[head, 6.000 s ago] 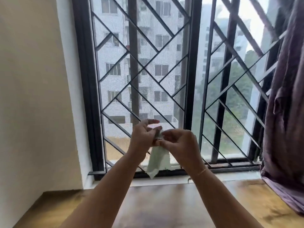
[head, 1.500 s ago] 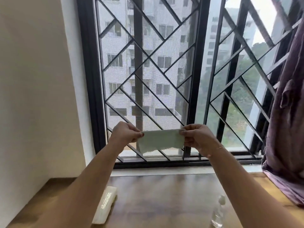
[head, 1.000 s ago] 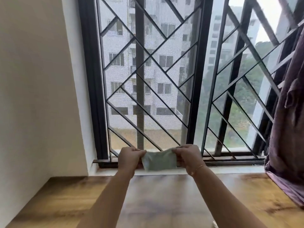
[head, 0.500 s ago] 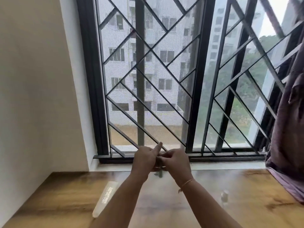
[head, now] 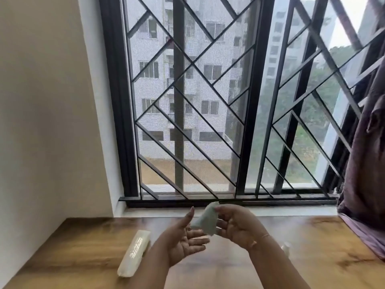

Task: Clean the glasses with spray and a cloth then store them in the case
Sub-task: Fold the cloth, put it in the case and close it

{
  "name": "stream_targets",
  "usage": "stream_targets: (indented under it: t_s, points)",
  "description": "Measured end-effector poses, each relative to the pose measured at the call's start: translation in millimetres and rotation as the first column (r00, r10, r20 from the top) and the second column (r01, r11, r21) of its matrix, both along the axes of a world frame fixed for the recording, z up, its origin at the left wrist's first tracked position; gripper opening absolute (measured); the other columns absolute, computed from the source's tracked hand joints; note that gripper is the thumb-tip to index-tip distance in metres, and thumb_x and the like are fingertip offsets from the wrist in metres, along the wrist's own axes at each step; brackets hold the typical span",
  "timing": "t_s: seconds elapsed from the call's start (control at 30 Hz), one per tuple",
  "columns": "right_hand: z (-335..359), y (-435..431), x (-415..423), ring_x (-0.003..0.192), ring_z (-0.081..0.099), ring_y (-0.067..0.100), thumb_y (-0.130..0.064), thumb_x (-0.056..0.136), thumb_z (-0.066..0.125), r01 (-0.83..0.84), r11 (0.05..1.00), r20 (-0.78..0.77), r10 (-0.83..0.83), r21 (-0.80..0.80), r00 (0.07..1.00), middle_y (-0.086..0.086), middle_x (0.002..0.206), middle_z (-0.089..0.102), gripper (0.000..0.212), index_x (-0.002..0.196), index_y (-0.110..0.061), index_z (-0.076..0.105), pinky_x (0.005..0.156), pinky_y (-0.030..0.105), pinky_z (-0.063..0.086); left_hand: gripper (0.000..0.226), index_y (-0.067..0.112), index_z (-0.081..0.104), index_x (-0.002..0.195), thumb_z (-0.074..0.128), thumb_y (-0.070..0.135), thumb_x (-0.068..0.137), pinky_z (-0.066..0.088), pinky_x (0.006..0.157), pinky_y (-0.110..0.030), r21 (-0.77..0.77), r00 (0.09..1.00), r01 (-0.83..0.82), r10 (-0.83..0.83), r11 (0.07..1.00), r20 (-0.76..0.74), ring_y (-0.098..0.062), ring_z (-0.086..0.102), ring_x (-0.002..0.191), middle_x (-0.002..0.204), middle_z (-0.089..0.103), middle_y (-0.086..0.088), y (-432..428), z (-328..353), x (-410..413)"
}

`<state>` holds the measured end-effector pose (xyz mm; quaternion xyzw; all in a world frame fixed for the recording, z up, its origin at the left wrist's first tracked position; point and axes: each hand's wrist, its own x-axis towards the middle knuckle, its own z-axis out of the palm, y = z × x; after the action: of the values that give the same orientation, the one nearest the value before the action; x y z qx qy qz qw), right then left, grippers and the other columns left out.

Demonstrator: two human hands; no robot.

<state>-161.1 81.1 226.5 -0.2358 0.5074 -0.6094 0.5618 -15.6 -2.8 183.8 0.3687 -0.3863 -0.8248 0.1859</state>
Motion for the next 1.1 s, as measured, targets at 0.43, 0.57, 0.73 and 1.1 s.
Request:
stream_targets:
  t_s: [0.43, 0.57, 0.73, 1.1]
  points:
    - [-39, 7, -9, 0.050, 0.065, 0.025, 0.003, 0.082, 0.056, 0.025, 0.985, 0.009, -0.027, 0.171, 1.000, 0.015, 0.064, 0.068, 0.009, 0.089, -0.003, 0.059, 0.044, 0.030, 0.055, 0.029, 0.002, 0.055, 0.105, 0.060, -0.008, 0.079, 0.058, 0.050, -0.034, -0.115, 0.991, -0.117, 0.124, 0.986, 0.054, -0.025, 0.065, 0.053, 0.067, 0.070, -0.015, -3, -9, 0]
    - [-41, 8, -9, 0.053, 0.065, 0.026, 0.023, 0.071, 0.054, 0.059, 0.991, -0.129, -0.043, 0.121, 0.991, 0.019, 0.075, 0.066, 0.032, 0.094, 0.001, 0.056, 0.041, 0.026, 0.051, 0.031, 0.000, 0.058, 0.103, 0.062, -0.011, 0.075, 0.055, 0.046, -0.029, -0.234, 0.983, -0.127, 0.154, 0.964, 0.100, -0.024, 0.066, 0.053, 0.069, 0.070, -0.015, -2, -6, -2]
    - [-29, 10, -7, 0.064, 0.064, 0.022, 0.018, 0.055, 0.057, 0.138, 0.975, -0.280, -0.183, -0.174, 0.942, 0.016, 0.072, 0.066, 0.044, 0.093, -0.003, 0.064, 0.053, 0.028, 0.053, 0.046, 0.008, 0.061, 0.105, 0.057, -0.020, 0.069, 0.057, 0.058, -0.037, -0.388, 0.979, -0.204, 0.184, 0.899, -0.087, -0.028, 0.067, 0.072, 0.087, 0.068, -0.014, -6, 5, 1]
    - [-50, 7, 0, 0.071, 0.066, 0.034, 0.023, 0.076, 0.034, 0.181, 0.966, -0.067, -0.196, -0.187, 0.978, 0.022, 0.080, 0.065, 0.032, 0.089, 0.011, 0.060, 0.063, 0.038, 0.059, 0.044, 0.002, 0.061, 0.103, 0.042, -0.024, 0.073, 0.058, 0.067, -0.039, -0.493, 0.973, -0.231, 0.189, 0.839, -0.135, -0.028, 0.069, 0.074, 0.076, 0.071, -0.017, -2, -10, 2]
